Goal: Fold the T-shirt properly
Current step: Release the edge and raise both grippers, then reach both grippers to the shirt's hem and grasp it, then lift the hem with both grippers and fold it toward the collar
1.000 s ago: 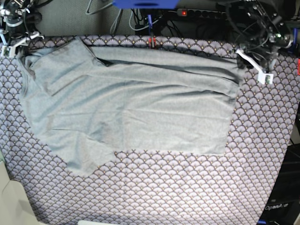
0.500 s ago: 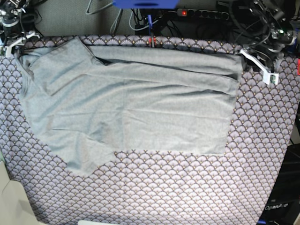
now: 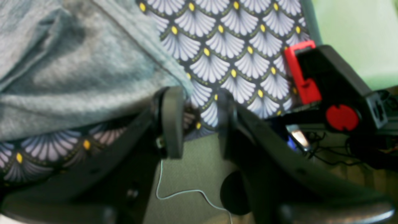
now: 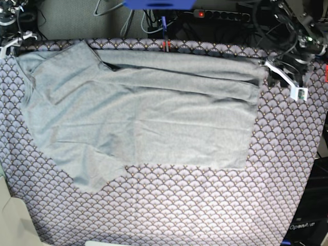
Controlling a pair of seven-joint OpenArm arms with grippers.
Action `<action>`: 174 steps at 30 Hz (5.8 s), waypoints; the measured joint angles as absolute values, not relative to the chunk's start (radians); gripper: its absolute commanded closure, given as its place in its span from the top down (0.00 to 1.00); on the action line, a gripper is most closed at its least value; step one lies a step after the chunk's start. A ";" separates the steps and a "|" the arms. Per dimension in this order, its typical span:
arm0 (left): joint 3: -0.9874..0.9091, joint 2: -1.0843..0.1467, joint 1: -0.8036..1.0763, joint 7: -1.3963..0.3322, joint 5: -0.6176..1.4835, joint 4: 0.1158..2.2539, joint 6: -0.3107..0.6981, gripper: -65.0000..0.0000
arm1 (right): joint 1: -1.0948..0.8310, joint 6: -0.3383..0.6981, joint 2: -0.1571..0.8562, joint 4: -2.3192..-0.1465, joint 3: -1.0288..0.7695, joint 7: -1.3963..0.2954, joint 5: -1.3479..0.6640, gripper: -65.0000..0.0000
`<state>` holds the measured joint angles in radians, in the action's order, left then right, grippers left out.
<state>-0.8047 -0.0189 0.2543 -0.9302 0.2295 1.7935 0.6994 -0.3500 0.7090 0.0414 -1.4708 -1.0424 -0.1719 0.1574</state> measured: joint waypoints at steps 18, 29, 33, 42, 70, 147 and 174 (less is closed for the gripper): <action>-0.769 -0.023 -0.041 -0.926 0.212 1.765 0.686 0.70 | -0.041 0.701 0.200 -1.464 -1.037 -0.193 0.291 0.31; -0.641 -0.018 -0.299 -0.838 0.064 1.436 0.686 0.70 | 0.442 0.704 0.167 -1.084 -0.925 -0.179 0.707 0.31; -0.639 0.006 -0.363 -0.758 -0.023 1.285 0.688 0.70 | 0.517 0.702 0.183 -0.977 -0.917 -0.167 0.736 0.31; -0.645 0.012 -0.475 -0.624 -0.151 1.016 0.685 0.70 | 0.595 0.702 0.253 -0.722 -0.858 -0.176 0.751 0.31; -0.646 0.002 -0.469 -0.620 -0.162 1.010 0.684 0.70 | 0.555 0.702 0.216 -0.718 -0.789 -0.165 0.738 0.50; -0.645 0.027 -0.195 -0.859 -0.016 1.389 0.584 0.00 | 0.056 0.706 -0.012 -1.530 -0.752 -0.134 0.621 0.00; -0.653 -0.041 0.031 -0.892 0.215 1.496 0.599 0.00 | -0.398 0.707 -0.027 -1.723 -0.741 -0.039 0.332 0.00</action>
